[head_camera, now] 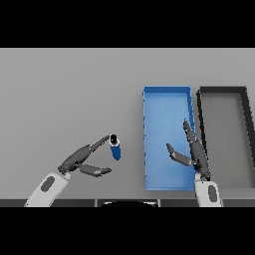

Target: Pick up the blue pipe and place it into the blue bin.

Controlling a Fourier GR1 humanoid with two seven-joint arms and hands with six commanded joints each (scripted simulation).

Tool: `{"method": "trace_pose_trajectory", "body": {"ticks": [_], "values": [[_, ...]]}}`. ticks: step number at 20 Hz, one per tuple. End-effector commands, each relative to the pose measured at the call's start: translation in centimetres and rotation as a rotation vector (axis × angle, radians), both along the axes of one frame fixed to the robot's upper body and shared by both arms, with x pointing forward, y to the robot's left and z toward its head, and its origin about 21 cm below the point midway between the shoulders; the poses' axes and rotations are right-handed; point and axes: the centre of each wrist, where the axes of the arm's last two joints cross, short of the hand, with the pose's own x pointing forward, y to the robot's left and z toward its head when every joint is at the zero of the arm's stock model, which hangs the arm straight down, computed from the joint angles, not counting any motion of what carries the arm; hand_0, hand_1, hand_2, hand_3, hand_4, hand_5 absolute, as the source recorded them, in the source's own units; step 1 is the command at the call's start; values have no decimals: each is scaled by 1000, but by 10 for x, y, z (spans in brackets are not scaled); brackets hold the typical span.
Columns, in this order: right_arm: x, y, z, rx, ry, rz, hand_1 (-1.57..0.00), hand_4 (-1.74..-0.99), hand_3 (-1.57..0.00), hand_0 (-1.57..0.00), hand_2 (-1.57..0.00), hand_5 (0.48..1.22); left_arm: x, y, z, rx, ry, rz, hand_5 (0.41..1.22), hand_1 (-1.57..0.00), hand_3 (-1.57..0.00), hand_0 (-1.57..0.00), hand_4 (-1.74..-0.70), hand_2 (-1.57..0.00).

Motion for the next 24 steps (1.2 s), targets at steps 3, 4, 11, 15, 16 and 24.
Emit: {"method": "trace_pose_trajectory", "body": {"ticks": [3,4,11,15,16,24], "values": [[-1,-2,2,0,-13,-11,1,-1276,1,1,1,613,8,-18,-9,-4,13,-12,447,1,1,1,-1113,1],[-3,-1,1,7,-7,-11,1,-1276,1,1,1,609,10,-26,-11,-19,30,-17,450,1,1,1,-1114,1],[-4,-4,2,14,-2,-18,1,-1264,1,1,1,598,26,-56,-31,-50,10,-42,459,1,1,1,-1081,1],[-5,-5,-1,11,-3,-16,1,-1261,1,1,1,600,32,-75,-38,-164,51,-37,607,-160,-255,-17,-1208,-290],[-4,-7,1,9,-4,-14,1,-1260,1,1,1,600,31,-77,-40,-197,71,-20,730,-348,-519,-187,-1253,-481],[0,-3,1,2,-5,-15,1,-1255,1,1,1,616,22,-89,-40,-238,-10,18,1139,-1366,-1307,-1334,-1649,-1388]]}}
